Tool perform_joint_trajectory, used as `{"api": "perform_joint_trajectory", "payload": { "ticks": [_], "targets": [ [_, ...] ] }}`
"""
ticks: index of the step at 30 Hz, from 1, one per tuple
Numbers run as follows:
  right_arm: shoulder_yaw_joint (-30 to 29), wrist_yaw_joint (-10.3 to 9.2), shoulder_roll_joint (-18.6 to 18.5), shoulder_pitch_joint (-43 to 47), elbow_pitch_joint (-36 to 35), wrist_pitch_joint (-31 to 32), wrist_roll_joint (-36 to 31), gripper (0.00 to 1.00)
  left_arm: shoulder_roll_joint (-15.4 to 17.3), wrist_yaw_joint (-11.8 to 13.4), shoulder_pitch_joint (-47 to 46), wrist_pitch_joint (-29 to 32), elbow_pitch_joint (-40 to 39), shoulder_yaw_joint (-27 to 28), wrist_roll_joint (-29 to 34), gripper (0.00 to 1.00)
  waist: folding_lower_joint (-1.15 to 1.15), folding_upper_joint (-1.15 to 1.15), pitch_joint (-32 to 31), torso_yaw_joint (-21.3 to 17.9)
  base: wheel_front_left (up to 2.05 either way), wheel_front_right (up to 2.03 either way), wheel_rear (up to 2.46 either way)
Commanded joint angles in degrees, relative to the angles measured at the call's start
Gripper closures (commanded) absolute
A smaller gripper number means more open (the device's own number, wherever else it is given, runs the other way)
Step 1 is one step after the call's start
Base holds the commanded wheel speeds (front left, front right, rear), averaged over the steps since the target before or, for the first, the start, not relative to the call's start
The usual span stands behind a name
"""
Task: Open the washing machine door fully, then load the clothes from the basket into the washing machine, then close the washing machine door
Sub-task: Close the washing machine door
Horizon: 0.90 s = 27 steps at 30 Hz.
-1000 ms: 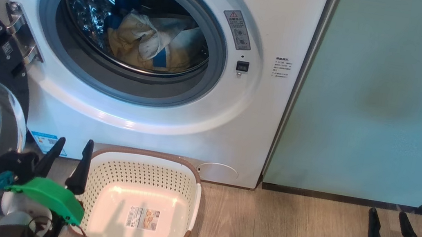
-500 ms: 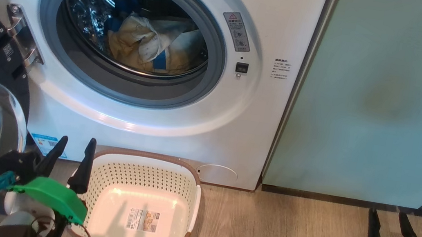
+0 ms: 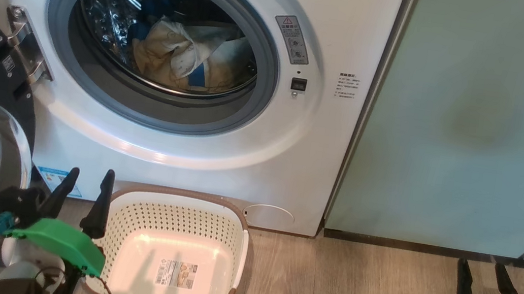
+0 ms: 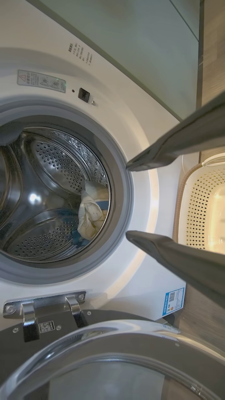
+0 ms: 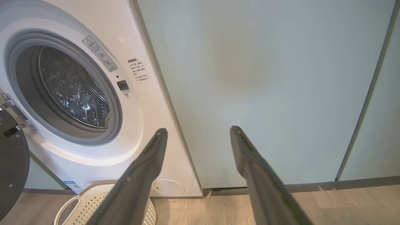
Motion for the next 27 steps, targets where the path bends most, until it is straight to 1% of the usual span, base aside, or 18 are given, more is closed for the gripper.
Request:
{"api": "perform_joint_trajectory", "payload": {
  "ticks": [1,8,20,27],
  "targets": [
    [1.0,0.22,-1.2,-0.6,-1.9,-0.5,-0.2,0.00,1.1,0.0,-1.4,-0.5,-1.4,2.4,0.4,0.00,0.00,0.00,0.0,0.0,-0.76,0.76,0.00],
    [1.1,0.22,-1.1,-0.6,-1.8,-0.5,-0.1,0.00,1.1,0.0,-1.5,-0.5,-1.4,2.8,0.5,0.00,0.00,0.00,0.1,0.1,-1.31,1.31,0.00],
    [1.2,0.22,-1.3,-0.7,-1.7,-0.5,0.0,0.00,1.6,0.0,-1.3,-0.5,-1.9,2.6,0.5,0.00,0.00,0.00,0.0,0.2,-1.98,1.95,0.02],
    [1.2,0.22,-1.3,-0.8,-1.7,-0.5,0.0,0.00,1.5,0.0,-1.1,-0.5,-2.0,2.6,0.8,0.00,0.00,0.00,0.0,0.2,-1.05,1.05,0.00]
  ]
}}
